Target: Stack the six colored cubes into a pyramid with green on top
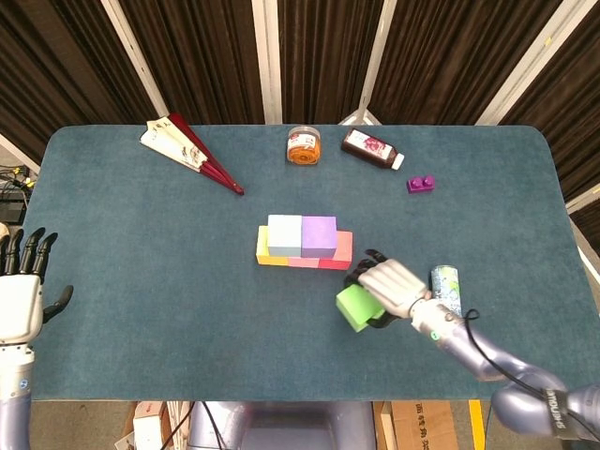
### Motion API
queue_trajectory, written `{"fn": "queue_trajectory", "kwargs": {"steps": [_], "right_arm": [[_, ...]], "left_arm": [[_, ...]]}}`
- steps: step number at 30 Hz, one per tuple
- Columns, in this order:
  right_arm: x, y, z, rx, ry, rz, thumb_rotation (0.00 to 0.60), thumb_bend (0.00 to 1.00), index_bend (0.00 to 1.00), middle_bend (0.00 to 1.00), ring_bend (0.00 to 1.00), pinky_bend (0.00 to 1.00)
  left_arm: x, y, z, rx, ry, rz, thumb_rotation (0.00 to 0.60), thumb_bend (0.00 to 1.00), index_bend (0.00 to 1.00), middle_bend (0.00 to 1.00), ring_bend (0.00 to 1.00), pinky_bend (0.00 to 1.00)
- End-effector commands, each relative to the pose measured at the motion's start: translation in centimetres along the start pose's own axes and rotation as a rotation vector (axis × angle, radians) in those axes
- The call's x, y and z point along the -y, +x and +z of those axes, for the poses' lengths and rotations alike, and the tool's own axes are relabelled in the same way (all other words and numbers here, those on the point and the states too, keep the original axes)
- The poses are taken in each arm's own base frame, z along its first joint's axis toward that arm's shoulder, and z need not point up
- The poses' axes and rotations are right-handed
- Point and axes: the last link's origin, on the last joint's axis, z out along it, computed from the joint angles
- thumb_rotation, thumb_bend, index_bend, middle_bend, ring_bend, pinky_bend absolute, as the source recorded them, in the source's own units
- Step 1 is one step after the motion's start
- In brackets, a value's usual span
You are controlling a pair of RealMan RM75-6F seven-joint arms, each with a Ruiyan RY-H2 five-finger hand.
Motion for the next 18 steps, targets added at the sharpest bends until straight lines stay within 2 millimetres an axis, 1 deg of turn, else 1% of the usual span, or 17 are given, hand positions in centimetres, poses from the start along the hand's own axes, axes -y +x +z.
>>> {"fn": "queue_trajectory", "kwargs": {"steps": [1,2,4,6,7,10,12,16,18], "right_arm": [[-1.4,1.3,-1.9,0.045,-0.098,0.033,0.600,0.35,0.45,0.39,0.19,0.00],[-2.7,1.8,-3.0,0.062,-0.165,0.052,0.600,0.35,0.45,0.39,0.19,0.00],[-3.3,2.7,-4.1,0.099,-0.213,0.071,0.600,0.35,0.46,0.39,0.19,0.00],[-3.6,3.6,-4.5,0.099,-0.243,0.078,0.600,0.35,0.46,0.39,0.19,0.00],[-4.0,4.4,-4.6,0.076,-0.266,0.074,0.600,0.35,0.46,0.39,0.19,0.00],[-4.0,5.9,-4.3,0.017,-0.298,0.073,0.600,0.35,0.46,0.39,0.19,0.00],[-3.7,7.2,-3.9,-0.040,-0.312,0.078,0.600,0.35,0.46,0.39,0.19,0.00],[-2.4,9.7,-2.8,-0.126,-0.322,0.071,0.600,0.35,0.46,0.39,0.19,0.00],[-1.9,10.3,-2.4,-0.142,-0.323,0.073,0.600,0.35,0.46,0.39,0.19,0.00]], "left_arm": [[0.1,0.1,-0.1,0.017,0.002,-0.001,0.600,0.30,0.14,0.08,0.00,0.00],[0.1,0.1,-0.2,0.027,0.000,0.001,0.600,0.30,0.14,0.08,0.00,0.00],[0.1,0.3,-0.2,0.032,-0.001,0.001,0.600,0.30,0.14,0.08,0.00,0.00],[0.0,0.3,-0.3,0.027,-0.004,0.003,0.600,0.30,0.15,0.09,0.00,0.00],[0.1,0.3,-0.4,0.029,0.003,0.010,0.600,0.30,0.15,0.09,0.00,0.00],[0.2,0.4,-0.6,0.040,0.023,0.023,0.600,0.30,0.15,0.09,0.00,0.00],[0.4,0.3,-0.7,0.057,0.055,0.053,0.600,0.30,0.15,0.08,0.00,0.00],[0.9,-0.1,-0.6,0.107,0.113,0.100,0.600,0.31,0.15,0.08,0.00,0.00],[1.0,-0.2,-0.4,0.119,0.125,0.105,0.600,0.31,0.15,0.08,0.00,0.00]]}}
